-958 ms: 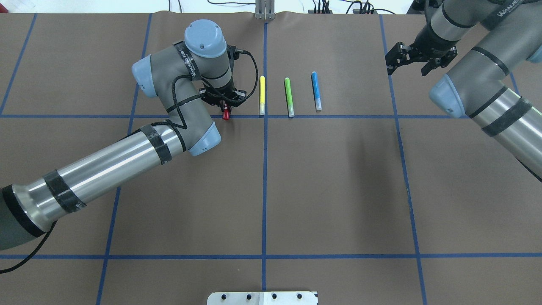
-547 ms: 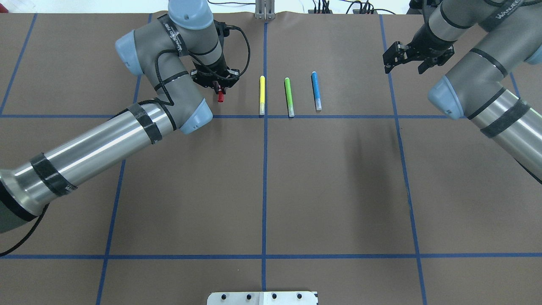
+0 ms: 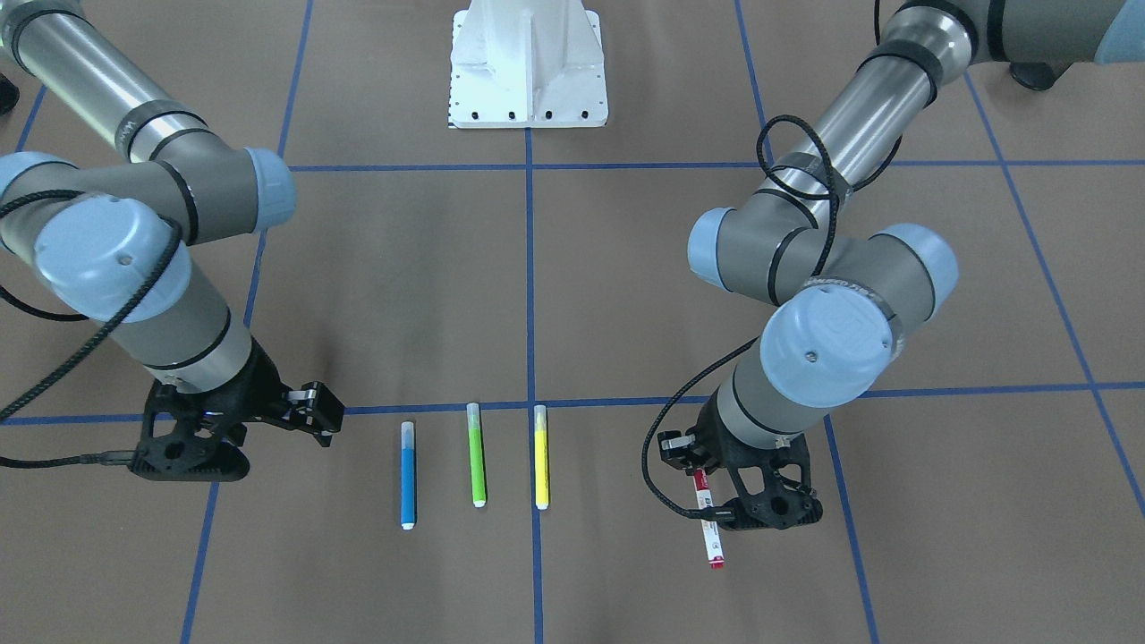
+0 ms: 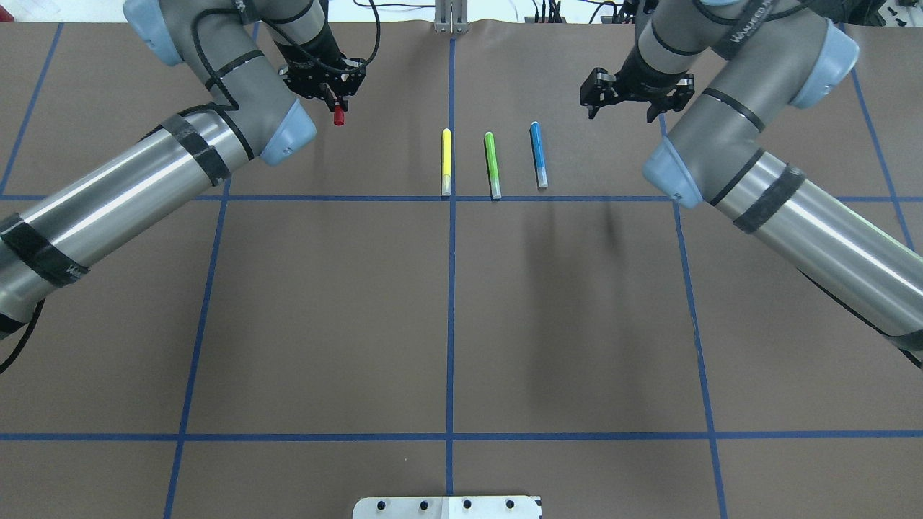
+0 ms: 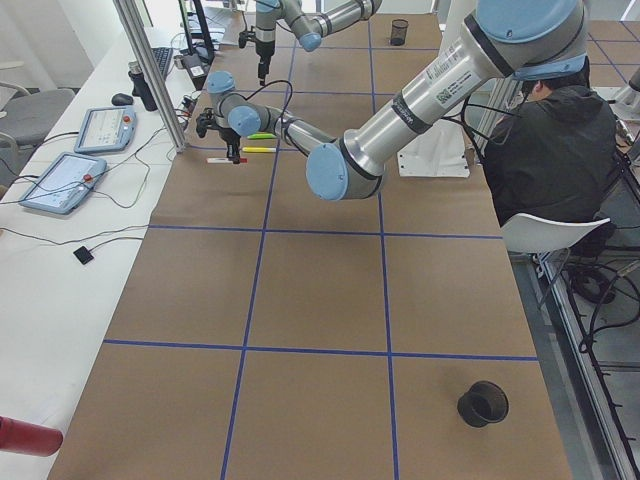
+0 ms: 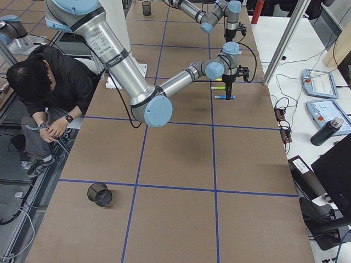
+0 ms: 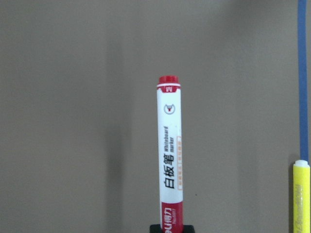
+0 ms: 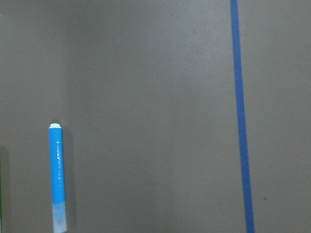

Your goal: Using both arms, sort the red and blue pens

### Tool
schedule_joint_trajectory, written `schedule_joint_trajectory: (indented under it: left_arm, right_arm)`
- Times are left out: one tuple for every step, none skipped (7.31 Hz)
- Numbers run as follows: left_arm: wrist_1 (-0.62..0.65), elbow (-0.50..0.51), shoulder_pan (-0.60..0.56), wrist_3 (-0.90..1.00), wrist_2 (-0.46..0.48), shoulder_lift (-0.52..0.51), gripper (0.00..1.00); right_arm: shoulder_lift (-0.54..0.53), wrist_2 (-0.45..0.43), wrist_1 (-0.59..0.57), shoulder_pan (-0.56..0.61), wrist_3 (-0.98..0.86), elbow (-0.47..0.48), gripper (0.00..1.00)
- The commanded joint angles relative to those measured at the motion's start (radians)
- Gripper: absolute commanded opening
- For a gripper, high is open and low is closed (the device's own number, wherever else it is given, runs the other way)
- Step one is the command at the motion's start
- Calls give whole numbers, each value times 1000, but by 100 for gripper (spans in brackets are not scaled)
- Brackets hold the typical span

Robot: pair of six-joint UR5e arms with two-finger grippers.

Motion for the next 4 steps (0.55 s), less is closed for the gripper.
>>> schedule_joint_trajectory:
  left_arm:
    - [46, -1, -57, 81, -18, 5, 0]
    - [45, 1, -64, 83, -18, 23, 0]
    - [45, -1, -65, 83, -18, 25, 0]
    - [43, -1, -65, 83, -20, 26, 0]
  right_arm:
    - [62, 8, 2, -42, -20, -64, 99]
    - [58, -1, 15, -58, -61, -80, 99]
    - [56, -4, 62, -69, -75, -130, 99]
    - [59, -3, 64, -71, -75, -161, 99]
